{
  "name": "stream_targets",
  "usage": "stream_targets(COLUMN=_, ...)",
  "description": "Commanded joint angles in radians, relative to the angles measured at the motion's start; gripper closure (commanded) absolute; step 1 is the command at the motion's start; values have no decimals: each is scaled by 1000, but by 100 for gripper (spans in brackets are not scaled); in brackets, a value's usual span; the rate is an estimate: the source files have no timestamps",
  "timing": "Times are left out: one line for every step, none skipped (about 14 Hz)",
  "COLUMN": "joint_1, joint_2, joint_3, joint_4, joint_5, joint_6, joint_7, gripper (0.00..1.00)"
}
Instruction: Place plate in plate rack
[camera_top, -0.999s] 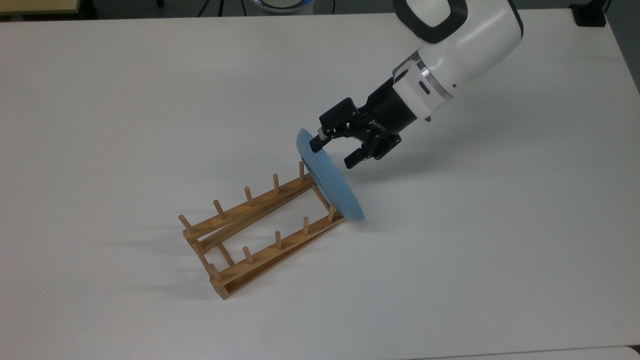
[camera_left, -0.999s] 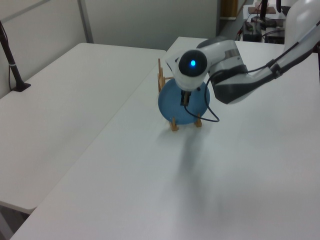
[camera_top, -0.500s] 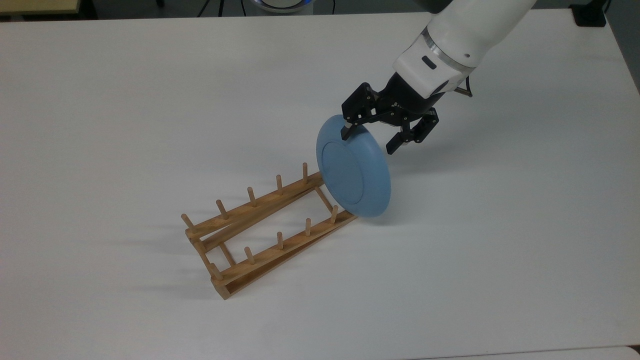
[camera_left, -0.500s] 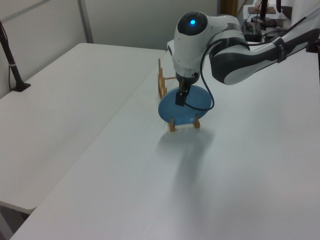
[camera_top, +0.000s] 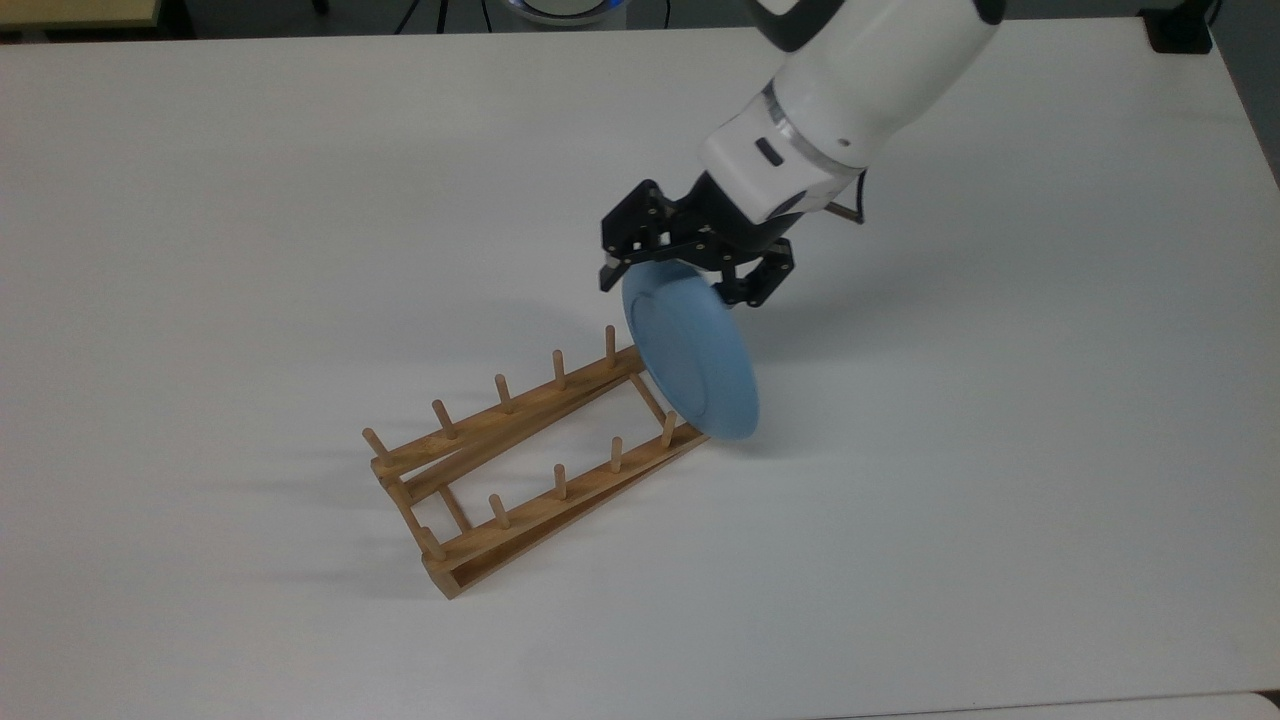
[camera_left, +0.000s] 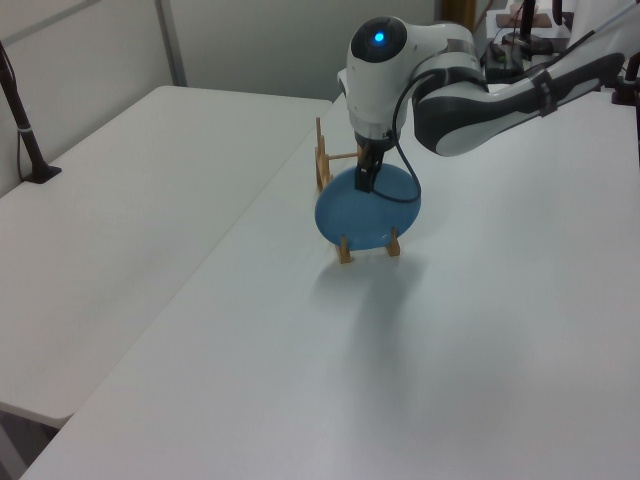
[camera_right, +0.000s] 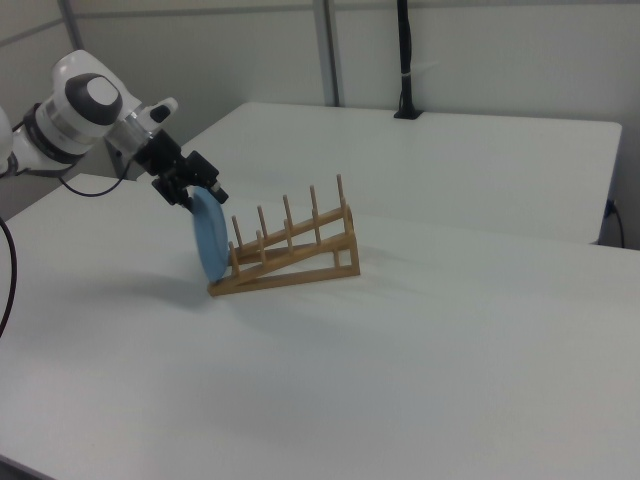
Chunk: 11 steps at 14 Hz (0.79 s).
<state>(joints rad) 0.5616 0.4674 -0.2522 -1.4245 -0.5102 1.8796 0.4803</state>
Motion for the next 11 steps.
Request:
stream_targets(joint_1=11, joint_2=-10, joint_3=-36, joint_4=-22, joint_5=-8, joint_6=45, joint_7=-46, gripper=0)
stream_targets(joint_1=11, joint_2=-10, joint_3=-47, joint_4=-22, joint_5=-8, joint_6=65, joint_7=-48, gripper=0)
stream_targets(joint_1=11, joint_2=-10, joint_3=-58, joint_4=-24, joint_5=-10, joint_6=73, joint_7=-49, gripper=0)
stream_targets(joint_1=11, joint_2=-10, joint_3=-70, joint_4=-22, joint_5=-11, joint_6=75, joint_7=-51, gripper=0)
stream_targets(joint_1=11, joint_2=-12, joint_3=-85, joint_4=-18, joint_5=-7, joint_6=76, joint_7=-57, gripper=0)
stream_targets(joint_1=11, joint_2=-15, joint_3=-97, joint_4=-13, joint_5=1, joint_6=76, joint_7=-55, gripper=0)
stream_targets(joint_1=9, joint_2=-24, joint_3=-101, joint_4=-10, joint_5=30, joint_6=75, joint_7=-54, gripper=0)
stream_targets(joint_1=3, joint_2=-41, joint_3=-104, joint_4=-10, joint_5=88, joint_6=75, joint_7=-57, gripper=0)
stream_targets(joint_1=-5, joint_2=-52, joint_3=-104, joint_4=-8, joint_5=161, joint_6=72, joint_7=-58, gripper=0)
stream_targets(joint_1=-8, joint_2=-61, joint_3=-105, joint_4=-7, joint_5=223, joint_6=66, joint_7=-58, gripper=0)
stream_targets(joint_1=-6, joint_2=-70, joint_3=-104, joint_4=1, joint_5=273, joint_6=58, joint_7=-58, gripper=0)
